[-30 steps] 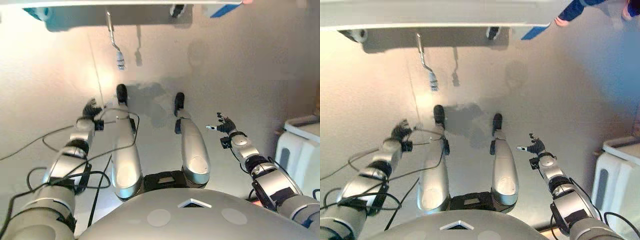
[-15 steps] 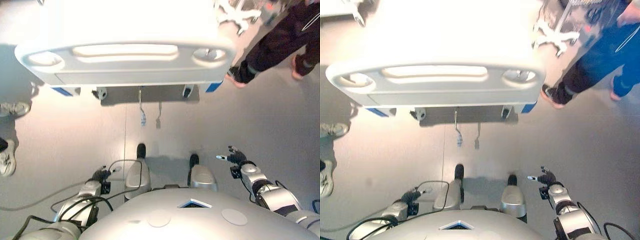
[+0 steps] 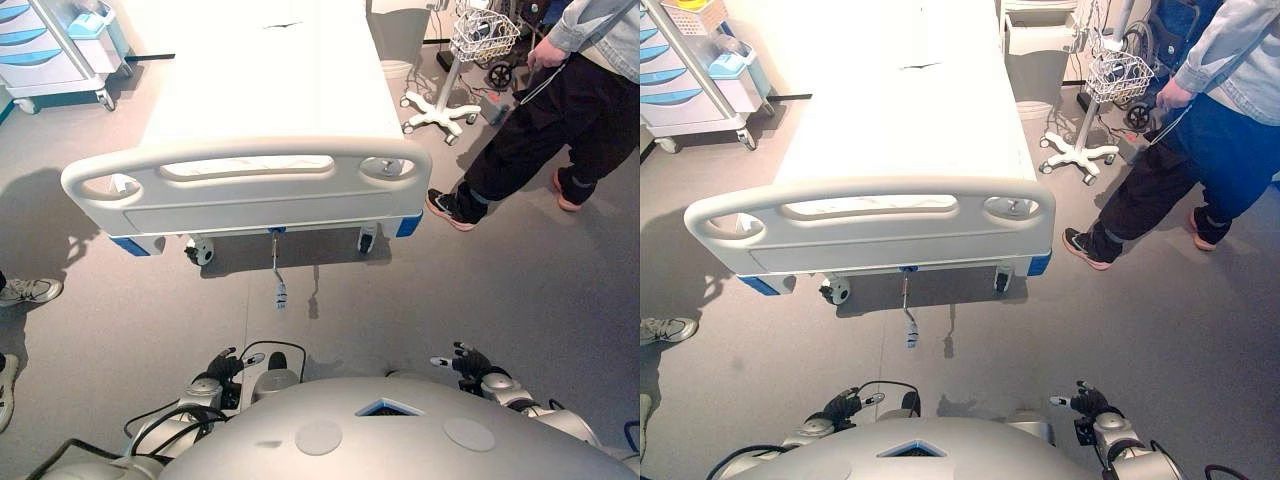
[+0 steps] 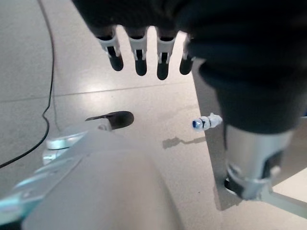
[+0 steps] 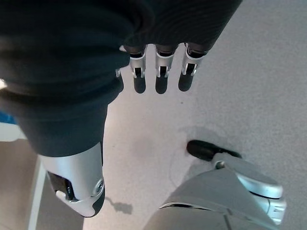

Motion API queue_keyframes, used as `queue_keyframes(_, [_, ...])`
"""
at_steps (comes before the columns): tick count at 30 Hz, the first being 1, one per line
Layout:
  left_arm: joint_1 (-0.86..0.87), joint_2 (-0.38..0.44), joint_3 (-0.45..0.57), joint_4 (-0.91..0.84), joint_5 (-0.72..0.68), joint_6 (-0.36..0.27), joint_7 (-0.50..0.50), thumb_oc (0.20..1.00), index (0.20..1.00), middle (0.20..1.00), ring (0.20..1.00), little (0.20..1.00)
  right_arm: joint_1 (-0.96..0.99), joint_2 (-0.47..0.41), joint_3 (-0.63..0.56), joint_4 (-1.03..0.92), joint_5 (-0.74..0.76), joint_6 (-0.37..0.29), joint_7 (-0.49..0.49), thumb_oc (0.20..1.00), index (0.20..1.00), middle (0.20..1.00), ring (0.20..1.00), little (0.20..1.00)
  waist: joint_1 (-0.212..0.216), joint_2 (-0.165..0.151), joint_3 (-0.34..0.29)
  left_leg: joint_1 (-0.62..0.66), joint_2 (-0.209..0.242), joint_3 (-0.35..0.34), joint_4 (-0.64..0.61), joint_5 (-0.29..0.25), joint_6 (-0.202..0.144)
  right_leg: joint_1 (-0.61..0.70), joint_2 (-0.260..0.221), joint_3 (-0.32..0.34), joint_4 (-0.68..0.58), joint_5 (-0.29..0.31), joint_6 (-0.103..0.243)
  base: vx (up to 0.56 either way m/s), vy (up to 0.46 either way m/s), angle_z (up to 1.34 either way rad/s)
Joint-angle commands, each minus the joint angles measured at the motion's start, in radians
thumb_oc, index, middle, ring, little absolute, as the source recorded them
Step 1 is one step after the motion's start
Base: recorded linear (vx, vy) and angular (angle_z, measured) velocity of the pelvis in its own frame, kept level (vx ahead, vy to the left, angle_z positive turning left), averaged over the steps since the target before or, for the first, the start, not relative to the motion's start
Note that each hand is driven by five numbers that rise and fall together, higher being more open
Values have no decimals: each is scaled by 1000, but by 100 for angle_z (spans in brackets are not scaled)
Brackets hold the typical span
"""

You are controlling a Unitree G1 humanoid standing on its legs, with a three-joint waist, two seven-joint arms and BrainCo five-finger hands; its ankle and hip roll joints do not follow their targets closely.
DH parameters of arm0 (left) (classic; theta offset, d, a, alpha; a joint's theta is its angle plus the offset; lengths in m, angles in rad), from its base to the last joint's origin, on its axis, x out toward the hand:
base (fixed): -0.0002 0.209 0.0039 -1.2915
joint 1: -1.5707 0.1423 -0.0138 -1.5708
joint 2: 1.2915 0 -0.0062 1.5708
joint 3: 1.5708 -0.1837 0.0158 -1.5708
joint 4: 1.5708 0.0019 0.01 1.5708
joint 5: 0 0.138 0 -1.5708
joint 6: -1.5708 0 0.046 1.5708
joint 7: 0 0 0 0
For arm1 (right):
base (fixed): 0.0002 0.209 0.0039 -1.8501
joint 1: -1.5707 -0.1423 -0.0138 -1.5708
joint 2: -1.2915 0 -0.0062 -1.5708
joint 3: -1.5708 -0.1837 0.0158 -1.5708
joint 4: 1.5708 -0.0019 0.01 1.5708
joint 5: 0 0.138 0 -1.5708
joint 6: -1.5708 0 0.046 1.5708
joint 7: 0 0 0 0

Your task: Raise the hospital bed

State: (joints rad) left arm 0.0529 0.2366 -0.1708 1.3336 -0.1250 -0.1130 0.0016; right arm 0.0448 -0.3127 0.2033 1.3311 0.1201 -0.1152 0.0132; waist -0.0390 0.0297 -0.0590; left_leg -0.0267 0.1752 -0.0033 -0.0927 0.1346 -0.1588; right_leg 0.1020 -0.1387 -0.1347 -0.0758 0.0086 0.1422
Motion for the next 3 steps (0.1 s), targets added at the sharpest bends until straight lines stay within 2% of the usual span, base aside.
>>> queue_keyframes(1, [-62,26,7,25,45,-28,17,1000,1000,1000,1000,1000,-60,21,-41,29,6,-4,-17,1000,1000,1000,1000,1000,18,-35,25,-9,5,1,5,-29,0,-54,-83,-8,54,41,72,0,0,0])
queue_keyframes(3, [-60,26,11,27,38,-29,15,1000,1000,1000,1000,1000,-57,21,-40,26,6,-4,-18,1000,1000,1000,1000,1000,20,-35,19,-9,5,4,5,-30,2,-55,-84,-7,51,43,73,0,0,0])
